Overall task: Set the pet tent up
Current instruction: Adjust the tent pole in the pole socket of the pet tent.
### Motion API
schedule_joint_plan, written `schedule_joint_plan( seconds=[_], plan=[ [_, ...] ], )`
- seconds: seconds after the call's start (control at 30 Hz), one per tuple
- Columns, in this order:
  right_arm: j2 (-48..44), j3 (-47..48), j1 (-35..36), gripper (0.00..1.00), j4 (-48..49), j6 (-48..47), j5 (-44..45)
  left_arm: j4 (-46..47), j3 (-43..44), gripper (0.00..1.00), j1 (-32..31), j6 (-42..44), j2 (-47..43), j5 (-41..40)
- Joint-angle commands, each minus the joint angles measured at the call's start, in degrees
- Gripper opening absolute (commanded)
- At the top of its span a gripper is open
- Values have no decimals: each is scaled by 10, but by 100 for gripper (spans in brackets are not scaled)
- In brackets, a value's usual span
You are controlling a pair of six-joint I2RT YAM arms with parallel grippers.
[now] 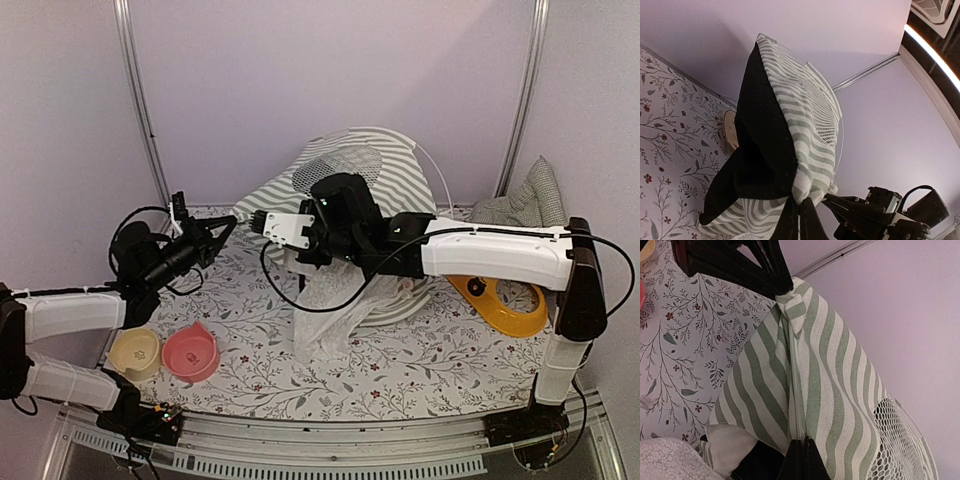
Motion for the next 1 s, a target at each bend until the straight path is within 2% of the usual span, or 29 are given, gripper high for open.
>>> schedule_joint_plan(
  seconds=[0.0,0.23,0.5,0.73,0.97],
  plan=[
    [32,16,-20,0,-29,32,40,-33,-10,0,-12,39,-42,-20],
    [27,22,-28,0,-40,54,32,-89,-24,0,-3,51,-89,-60],
    [8,16,-30,0,-37,64,31,-89,-42,0,9,50,-91,-70],
    [-7,-7,-31,0,-42,78,33,-90,-41,0,34,57,-93,-60],
    [18,13,-33,0,-70,85,40,-66,-26,0,36,85,-98,-25]
  ],
)
